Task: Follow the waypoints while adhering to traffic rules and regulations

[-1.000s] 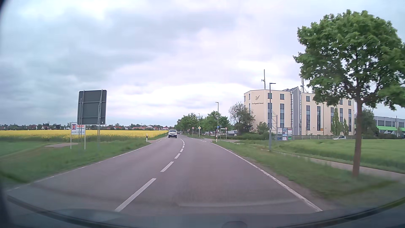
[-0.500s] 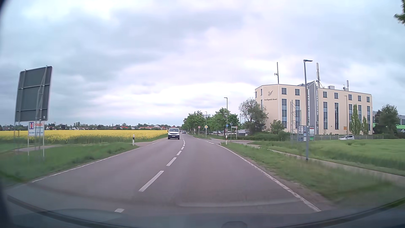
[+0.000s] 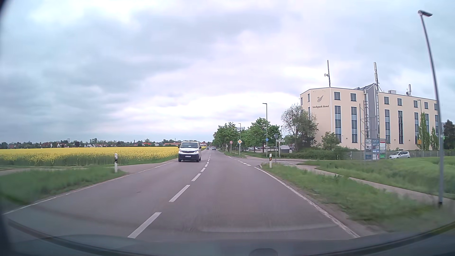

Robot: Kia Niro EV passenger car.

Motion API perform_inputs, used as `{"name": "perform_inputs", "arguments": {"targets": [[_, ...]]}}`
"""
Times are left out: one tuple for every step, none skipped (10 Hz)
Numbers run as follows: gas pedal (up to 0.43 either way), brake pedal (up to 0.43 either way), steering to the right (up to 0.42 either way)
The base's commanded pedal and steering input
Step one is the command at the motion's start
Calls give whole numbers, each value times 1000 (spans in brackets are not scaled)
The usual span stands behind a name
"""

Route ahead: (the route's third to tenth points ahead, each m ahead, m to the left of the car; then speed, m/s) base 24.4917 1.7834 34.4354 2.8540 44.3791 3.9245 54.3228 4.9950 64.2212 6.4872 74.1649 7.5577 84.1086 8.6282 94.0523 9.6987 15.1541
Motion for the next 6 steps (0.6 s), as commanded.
{"name": "perform_inputs", "arguments": {"targets": [[169, 0, -21], [169, 0, -22], [157, 0, -22], [157, 0, -21], [157, 0, -22], [157, 0, -21]]}}
